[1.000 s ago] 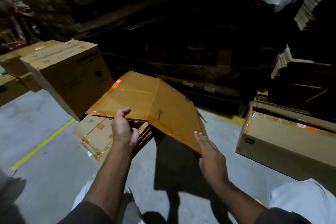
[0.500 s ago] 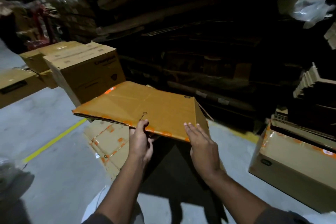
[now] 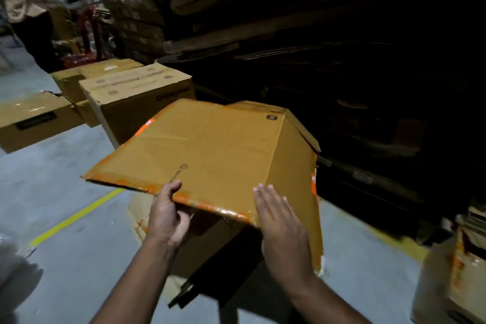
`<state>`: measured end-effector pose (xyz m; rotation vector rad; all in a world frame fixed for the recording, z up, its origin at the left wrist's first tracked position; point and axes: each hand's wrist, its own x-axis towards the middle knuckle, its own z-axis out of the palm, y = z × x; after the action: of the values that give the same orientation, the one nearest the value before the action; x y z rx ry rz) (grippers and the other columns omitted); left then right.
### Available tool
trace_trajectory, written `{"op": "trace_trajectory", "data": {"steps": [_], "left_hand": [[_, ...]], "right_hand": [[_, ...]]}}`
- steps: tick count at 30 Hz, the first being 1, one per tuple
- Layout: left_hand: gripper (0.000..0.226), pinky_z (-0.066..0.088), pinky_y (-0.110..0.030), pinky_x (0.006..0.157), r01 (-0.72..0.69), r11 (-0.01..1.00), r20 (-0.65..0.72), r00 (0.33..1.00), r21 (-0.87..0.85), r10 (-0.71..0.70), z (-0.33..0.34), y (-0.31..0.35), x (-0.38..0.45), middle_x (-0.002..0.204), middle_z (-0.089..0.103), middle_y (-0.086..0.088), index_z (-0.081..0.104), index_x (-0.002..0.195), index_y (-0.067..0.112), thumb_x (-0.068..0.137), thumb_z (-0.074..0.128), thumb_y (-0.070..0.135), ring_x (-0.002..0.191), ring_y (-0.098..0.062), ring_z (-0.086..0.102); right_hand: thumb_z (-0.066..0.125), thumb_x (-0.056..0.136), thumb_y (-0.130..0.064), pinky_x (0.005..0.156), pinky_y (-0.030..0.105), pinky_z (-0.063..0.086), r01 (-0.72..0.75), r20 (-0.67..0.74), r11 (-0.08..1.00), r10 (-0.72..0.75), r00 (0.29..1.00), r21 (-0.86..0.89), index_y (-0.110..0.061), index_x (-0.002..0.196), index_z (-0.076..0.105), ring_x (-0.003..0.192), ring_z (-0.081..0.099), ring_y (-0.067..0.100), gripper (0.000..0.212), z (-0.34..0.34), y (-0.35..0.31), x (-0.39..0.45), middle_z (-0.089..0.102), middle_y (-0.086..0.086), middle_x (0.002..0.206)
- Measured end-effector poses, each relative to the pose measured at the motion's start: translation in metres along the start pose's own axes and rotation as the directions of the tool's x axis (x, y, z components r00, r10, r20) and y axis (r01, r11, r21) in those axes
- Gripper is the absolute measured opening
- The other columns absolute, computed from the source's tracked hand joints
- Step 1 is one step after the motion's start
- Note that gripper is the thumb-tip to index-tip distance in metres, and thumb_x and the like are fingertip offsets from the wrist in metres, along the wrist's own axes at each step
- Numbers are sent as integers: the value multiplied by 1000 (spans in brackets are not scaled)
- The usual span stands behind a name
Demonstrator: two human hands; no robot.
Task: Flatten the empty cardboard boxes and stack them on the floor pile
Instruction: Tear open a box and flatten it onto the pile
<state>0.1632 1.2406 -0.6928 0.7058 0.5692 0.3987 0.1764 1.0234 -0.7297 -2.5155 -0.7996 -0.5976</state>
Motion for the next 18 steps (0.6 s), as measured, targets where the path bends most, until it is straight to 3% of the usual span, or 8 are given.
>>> {"op": "trace_trajectory", "data": {"steps": [2,6,9,11,13,14,16,18], "left_hand": [[30,62,-34,71,45,999,-67,997,-17,-46,-32,4,33,91,78,-4,72,91,14,100,44,12,73,-13,75],[25,60,-29,56,163,986,-182,971,31,-154,-121,-5,71,81,77,-5,63,106,10,101,40,16,67,-14,75],[24,61,-32,62,209,961,-226,960,182,-166,-165,-21,94,86,78,-6,62,115,8,101,43,15,69,-17,75],[26,61,-34,59,201,921,-234,964,332,-126,-180,-36,105,94,78,-7,61,123,10,101,48,15,77,-23,74],[24,57,-37,66,190,897,-262,961,400,-87,-186,-54,106,96,79,-4,62,124,12,101,53,15,87,-26,71],[24,54,-37,70,190,903,-277,957,385,-83,-188,-65,104,101,78,-4,62,124,13,101,56,15,93,-26,71],[36,55,-36,72,223,900,-280,952,375,-120,-186,-94,97,117,74,-6,58,132,15,97,63,14,99,-27,71],[46,56,-33,64,289,863,-221,952,415,-212,-173,-121,86,111,75,-5,56,137,15,93,69,12,88,-23,71]], "right_hand": [[76,54,6,101,52,50,16,123,999,-12,992,-32,-9,149,44,139,46,30,101,41,-10,-1,47,10,152],[36,90,-19,94,56,53,72,356,997,-61,933,-17,-15,138,46,125,60,27,49,128,-44,-26,61,6,139],[18,106,-18,92,55,55,-52,659,998,11,752,42,-14,141,39,124,61,21,41,176,-46,-48,62,-1,138],[21,108,-16,115,60,30,41,760,999,-47,648,27,-13,157,14,150,29,21,50,198,-38,-50,27,0,163],[20,110,-14,122,57,3,18,860,998,-65,507,65,-18,160,-3,155,-2,21,55,203,-30,-50,-3,0,168],[20,110,-13,123,56,0,8,868,998,-58,494,62,-18,160,-5,155,-5,21,57,203,-31,-42,-7,0,168],[23,109,-9,123,57,3,-21,828,999,-25,560,45,-16,160,0,155,-2,22,58,213,-37,-36,-5,1,168],[31,104,-9,118,61,22,-59,669,996,1,743,64,-10,158,25,152,22,22,54,226,-42,-35,10,0,164]]}}
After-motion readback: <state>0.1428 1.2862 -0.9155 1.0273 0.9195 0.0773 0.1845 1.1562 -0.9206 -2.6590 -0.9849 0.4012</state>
